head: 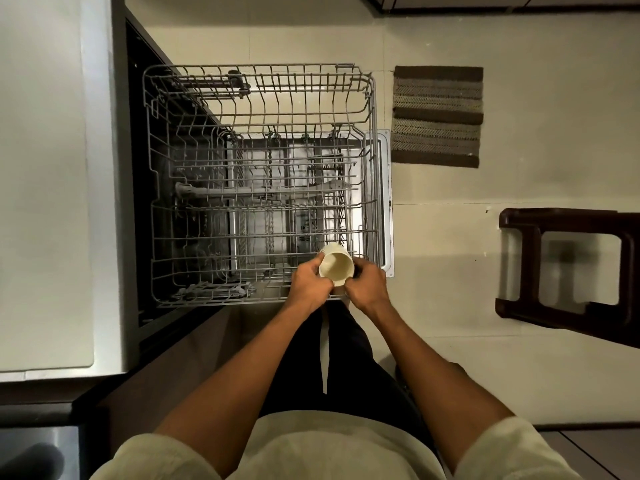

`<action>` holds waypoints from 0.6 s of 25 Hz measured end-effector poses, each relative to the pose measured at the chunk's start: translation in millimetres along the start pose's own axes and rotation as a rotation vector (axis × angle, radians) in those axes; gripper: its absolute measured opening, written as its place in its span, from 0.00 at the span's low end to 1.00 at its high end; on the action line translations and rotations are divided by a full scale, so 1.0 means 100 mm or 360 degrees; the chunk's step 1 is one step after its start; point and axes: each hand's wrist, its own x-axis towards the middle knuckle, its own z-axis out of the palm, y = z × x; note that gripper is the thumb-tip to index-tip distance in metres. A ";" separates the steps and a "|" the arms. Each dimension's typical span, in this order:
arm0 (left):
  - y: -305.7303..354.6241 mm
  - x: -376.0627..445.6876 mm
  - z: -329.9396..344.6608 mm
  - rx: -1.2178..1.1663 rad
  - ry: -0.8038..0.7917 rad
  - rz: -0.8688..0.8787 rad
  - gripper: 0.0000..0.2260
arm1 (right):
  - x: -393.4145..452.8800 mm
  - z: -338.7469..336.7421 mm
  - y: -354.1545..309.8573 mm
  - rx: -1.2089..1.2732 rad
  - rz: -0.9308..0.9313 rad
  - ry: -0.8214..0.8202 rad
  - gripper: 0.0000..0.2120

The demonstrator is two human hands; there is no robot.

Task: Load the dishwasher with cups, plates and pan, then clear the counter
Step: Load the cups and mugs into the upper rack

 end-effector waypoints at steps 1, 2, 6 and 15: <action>0.00 -0.02 0.00 -0.0007 -0.0005 0.0007 0.34 | 0.01 0.00 0.00 0.0007 -0.0016 0.0008 0.19; -0.01 -0.05 0.00 -0.0011 -0.0008 0.0012 0.34 | 0.01 -0.01 -0.01 0.0005 -0.0021 0.0004 0.20; -0.05 -0.06 0.01 -0.0001 0.0003 0.0036 0.33 | 0.02 -0.03 -0.04 -0.0013 -0.0047 -0.0004 0.21; -0.13 -0.06 -0.01 0.0180 0.0023 0.0069 0.36 | -0.03 -0.01 -0.04 -0.0122 -0.0216 -0.0006 0.21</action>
